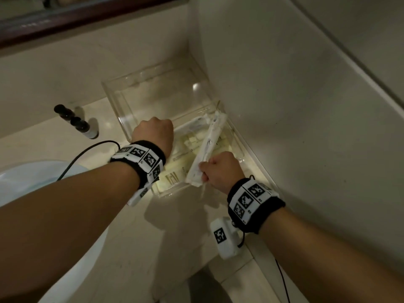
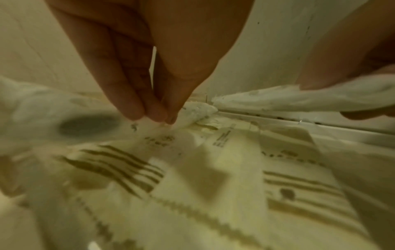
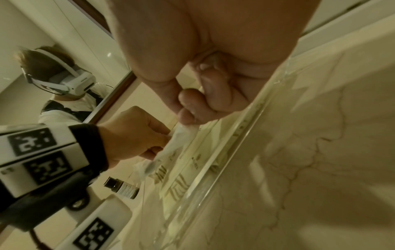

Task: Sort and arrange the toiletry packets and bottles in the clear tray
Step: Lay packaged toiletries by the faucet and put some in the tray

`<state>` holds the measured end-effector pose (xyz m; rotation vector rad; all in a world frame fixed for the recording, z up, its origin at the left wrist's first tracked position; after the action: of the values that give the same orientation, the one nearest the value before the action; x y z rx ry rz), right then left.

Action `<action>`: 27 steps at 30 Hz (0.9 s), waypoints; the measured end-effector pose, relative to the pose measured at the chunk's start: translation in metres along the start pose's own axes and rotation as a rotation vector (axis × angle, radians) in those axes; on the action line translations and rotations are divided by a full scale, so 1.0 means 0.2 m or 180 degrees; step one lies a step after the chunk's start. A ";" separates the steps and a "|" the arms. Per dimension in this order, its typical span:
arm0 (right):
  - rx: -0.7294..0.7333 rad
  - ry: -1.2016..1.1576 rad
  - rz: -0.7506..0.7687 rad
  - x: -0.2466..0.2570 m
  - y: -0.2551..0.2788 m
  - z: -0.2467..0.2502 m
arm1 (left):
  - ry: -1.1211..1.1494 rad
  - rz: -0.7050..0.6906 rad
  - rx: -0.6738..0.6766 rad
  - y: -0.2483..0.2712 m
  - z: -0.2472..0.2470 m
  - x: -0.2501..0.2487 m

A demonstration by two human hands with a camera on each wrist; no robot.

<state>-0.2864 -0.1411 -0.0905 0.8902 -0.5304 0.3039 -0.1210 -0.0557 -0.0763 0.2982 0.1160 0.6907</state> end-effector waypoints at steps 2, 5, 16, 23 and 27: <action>0.0043 -0.0029 -0.0033 0.01 0.00 -0.01 | 0.0014 -0.0024 -0.0024 -0.01 0.00 0.01; 0.0173 -0.0149 -0.0116 0.02 0.00 -0.03 | 0.0076 -0.0013 -0.0049 0.00 0.00 0.02; 0.0582 -0.1278 -0.0680 0.16 0.02 -0.20 | 0.0400 -0.0054 -0.0224 0.05 -0.03 0.10; 0.0712 -0.1580 -0.0816 0.29 0.01 -0.31 | 0.0820 -0.0043 -0.0435 0.09 -0.02 0.20; 0.0568 -0.1443 -0.0712 0.32 -0.01 -0.36 | 0.0934 0.0028 -0.0585 0.11 -0.01 0.24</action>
<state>-0.2108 -0.0834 -0.0936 1.1904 -0.8218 -0.0612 -0.0979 -0.0079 -0.0724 0.0196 0.3288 0.7456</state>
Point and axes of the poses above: each hand's wrist, its own y-axis away from the middle knuckle, its own z-axis out of the back of the hand, x = y × z, the point moved 3 cm from there along -y, towards the middle knuckle, and after that the axes turned 10 degrees about -z, right-handed, at the moved point
